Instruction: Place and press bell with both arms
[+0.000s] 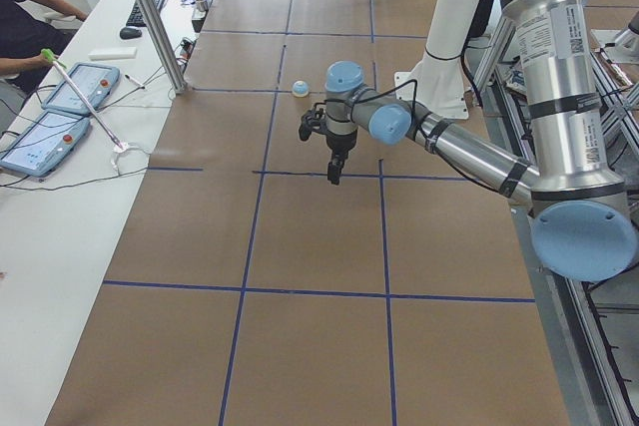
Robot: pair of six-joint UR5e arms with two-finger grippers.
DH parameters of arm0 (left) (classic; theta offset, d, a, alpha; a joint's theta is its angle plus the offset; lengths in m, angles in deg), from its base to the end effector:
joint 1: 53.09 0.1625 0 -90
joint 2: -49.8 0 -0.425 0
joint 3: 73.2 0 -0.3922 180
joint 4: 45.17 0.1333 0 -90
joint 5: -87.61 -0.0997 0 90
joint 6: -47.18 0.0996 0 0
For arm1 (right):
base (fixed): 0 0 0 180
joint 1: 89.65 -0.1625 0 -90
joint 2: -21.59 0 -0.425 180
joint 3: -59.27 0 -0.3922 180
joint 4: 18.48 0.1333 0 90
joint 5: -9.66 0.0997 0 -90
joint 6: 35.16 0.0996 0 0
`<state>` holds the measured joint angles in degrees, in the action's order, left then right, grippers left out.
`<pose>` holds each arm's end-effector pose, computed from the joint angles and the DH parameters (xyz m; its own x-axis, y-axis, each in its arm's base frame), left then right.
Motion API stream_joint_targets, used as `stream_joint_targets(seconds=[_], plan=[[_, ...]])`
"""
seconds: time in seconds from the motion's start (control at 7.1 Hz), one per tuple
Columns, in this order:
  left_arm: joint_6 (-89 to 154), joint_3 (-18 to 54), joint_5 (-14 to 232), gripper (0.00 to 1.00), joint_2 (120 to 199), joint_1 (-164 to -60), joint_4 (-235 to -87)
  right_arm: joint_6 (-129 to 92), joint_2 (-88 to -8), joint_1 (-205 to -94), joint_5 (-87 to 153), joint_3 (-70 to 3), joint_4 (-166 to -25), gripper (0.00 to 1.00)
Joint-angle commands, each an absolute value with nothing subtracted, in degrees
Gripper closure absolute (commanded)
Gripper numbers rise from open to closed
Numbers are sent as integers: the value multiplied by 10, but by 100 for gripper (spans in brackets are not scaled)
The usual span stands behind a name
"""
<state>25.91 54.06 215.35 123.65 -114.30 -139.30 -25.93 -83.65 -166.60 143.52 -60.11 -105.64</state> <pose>0.1155 -0.3604 0.4582 0.6867 0.2805 -0.6706 -0.2001 0.9599 0.1965 -0.0243 -0.3895 0.5163 0.6829 -0.2058 0.7010 0.1078 0.9774 0.1820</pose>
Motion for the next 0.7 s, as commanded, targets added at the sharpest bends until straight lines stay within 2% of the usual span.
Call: stream_joint_targets(seconds=[0.0,0.14,0.56], plan=[[591,396,2274,0,1198,-1362,-1395,-404,-892,-1743,1439,-573,-1058,0],[691,330,2288,0,1202,-1447,-1395,-423,-902,-1753,1441,-569,-1058,0],[581,338,2264,0,1202,-1464,-1375,-424,-918,-1761,1459,-577,-1084,0]])
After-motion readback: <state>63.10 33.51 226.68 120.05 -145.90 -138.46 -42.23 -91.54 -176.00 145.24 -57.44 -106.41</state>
